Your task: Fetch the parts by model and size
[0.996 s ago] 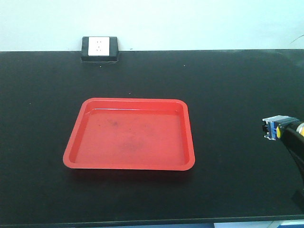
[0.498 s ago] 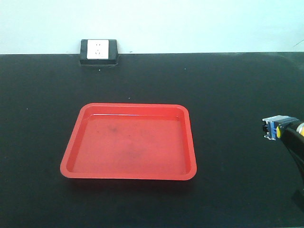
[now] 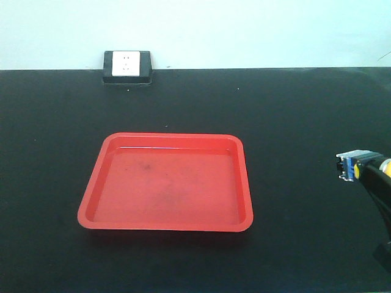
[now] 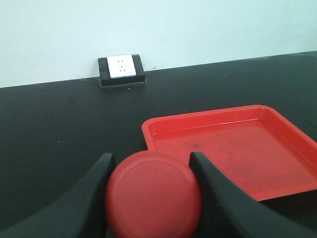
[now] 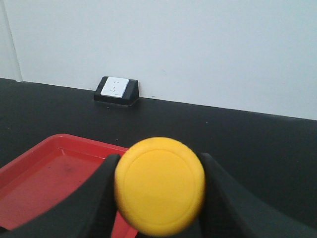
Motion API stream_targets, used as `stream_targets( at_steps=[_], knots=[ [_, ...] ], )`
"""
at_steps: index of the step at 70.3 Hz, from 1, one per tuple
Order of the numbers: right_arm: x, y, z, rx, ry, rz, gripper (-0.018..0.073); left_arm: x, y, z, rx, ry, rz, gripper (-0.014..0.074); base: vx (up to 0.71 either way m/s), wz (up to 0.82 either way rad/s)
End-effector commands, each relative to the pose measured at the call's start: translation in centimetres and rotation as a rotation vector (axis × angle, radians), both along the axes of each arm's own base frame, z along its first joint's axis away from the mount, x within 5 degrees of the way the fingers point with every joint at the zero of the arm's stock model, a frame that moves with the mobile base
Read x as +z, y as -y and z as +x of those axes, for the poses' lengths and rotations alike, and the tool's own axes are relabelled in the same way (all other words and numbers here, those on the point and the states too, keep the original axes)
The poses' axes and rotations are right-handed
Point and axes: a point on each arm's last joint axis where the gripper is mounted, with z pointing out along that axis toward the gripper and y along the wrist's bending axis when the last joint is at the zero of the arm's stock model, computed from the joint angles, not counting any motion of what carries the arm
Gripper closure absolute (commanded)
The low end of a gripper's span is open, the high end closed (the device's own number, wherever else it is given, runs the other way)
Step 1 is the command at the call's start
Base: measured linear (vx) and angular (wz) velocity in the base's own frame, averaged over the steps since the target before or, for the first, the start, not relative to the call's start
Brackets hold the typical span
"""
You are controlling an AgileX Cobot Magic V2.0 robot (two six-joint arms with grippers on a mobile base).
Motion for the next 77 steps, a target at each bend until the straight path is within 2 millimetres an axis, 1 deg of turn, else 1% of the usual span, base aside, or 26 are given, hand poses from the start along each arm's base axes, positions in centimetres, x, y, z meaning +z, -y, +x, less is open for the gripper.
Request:
stream_targets(
  at_steps=[1,77],
  knots=[
    [1.65,-0.18,0.06,0.017,0.100,0.019,0.0569,1.44,0.18,0.06,-0.023,0.089,-0.017,0.0603,0.00,0.00],
    [1.65,-0.18,0.06,0.017,0.100,0.019,0.0569,1.54,0.21,0.06,-0.025,0.100,-0.021,0.0603,0.00,0.00]
  ],
)
